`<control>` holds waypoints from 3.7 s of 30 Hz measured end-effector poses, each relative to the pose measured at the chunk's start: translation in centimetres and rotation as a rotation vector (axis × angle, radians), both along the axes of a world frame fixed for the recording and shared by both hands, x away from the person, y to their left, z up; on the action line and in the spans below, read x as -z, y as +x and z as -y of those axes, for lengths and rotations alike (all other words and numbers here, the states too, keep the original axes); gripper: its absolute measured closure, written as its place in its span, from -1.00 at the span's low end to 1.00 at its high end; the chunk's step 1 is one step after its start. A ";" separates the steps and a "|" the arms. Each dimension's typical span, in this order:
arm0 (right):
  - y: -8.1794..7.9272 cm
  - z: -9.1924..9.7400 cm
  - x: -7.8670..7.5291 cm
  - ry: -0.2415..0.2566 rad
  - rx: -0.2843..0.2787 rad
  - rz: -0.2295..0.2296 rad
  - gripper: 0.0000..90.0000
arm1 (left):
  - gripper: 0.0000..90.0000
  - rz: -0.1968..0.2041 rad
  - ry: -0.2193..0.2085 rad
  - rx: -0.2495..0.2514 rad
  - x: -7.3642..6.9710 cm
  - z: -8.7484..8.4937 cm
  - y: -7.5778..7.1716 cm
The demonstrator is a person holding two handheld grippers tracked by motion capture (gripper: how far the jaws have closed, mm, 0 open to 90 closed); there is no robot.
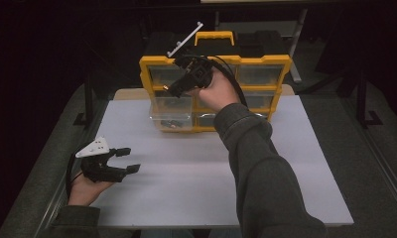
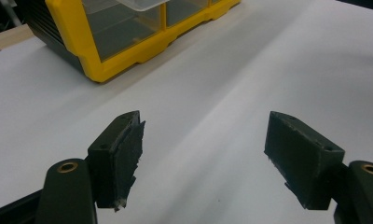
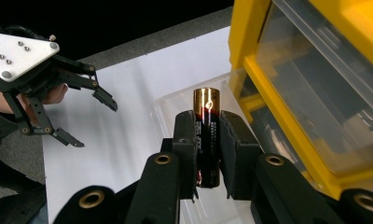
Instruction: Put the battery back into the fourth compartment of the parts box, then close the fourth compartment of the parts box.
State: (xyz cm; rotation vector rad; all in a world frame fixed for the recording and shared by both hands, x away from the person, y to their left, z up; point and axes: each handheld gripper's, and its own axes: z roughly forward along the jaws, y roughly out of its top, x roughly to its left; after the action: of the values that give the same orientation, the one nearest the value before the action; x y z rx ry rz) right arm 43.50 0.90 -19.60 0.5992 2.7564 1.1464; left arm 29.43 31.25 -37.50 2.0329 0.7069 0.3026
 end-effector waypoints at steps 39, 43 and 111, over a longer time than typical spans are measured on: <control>2.1 -1.7 6.8 -0.085 0.051 -0.068 0.65 | -0.40 -0.002 0.000 -0.003 0.0 0.0 0.0; 1.9 -1.4 6.8 -0.075 0.051 -0.075 0.67 | -0.40 -0.003 0.004 0.000 0.1 0.1 0.0; -3.5 2.1 5.9 0.073 -0.043 -0.116 0.97 | -0.48 -0.002 0.027 0.000 0.4 0.7 0.3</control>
State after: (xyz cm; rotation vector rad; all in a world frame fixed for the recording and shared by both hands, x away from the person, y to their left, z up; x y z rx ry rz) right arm 40.02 -1.21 -25.52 0.6365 2.8482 1.2651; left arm 29.77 30.56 -37.87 2.0586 0.7069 0.3114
